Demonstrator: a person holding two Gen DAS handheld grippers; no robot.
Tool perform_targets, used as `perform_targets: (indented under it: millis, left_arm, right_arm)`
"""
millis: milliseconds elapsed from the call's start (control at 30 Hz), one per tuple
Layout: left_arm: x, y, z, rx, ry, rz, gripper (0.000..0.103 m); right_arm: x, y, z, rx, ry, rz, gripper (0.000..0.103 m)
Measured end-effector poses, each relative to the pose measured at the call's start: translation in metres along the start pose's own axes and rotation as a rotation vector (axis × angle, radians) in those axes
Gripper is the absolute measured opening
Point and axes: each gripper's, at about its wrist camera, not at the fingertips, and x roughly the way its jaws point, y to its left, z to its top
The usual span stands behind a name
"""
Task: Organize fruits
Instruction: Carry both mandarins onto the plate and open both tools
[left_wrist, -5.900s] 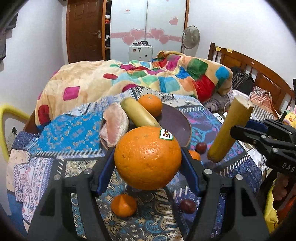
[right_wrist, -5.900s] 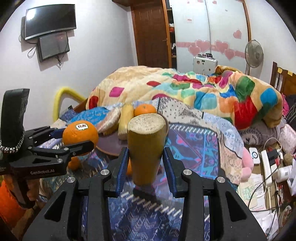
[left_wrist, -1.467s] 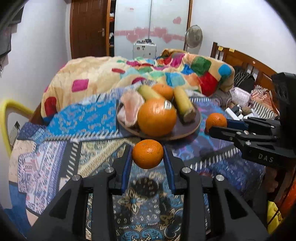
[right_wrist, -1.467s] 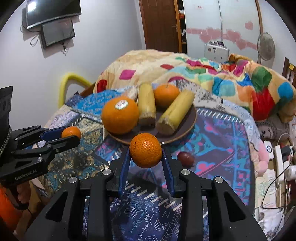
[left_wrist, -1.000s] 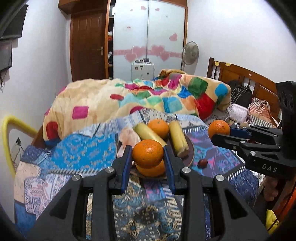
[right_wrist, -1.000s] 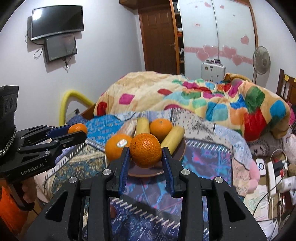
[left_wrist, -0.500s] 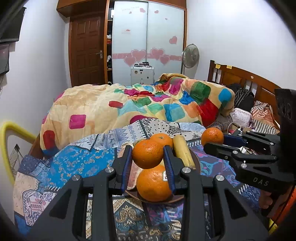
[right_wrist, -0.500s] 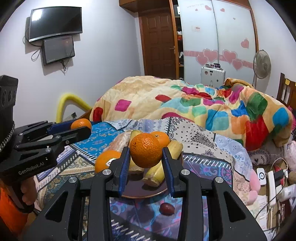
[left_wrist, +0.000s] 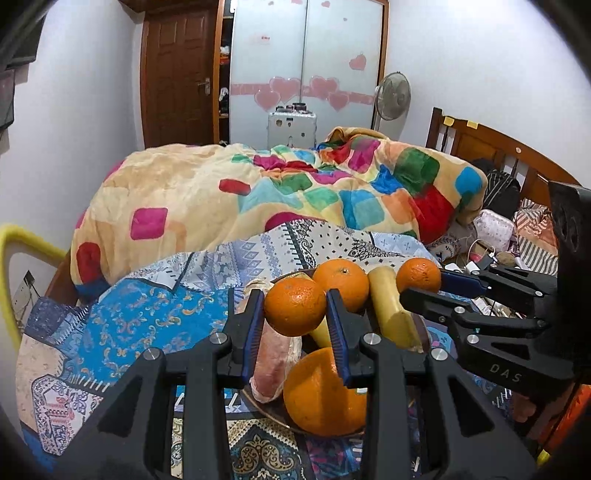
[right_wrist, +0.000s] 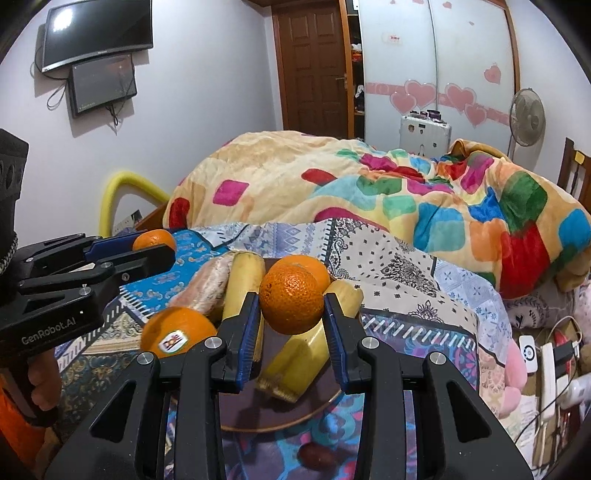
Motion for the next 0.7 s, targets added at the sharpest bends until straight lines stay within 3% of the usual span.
perform_targets:
  millis: [700]
  left_arm:
    - [0.039,-0.002,0.0,0.002,0.124,-0.054,0.034]
  right_arm:
    - [0.031,0.007,-0.002,-0.071,0.11,0.008,0.032]
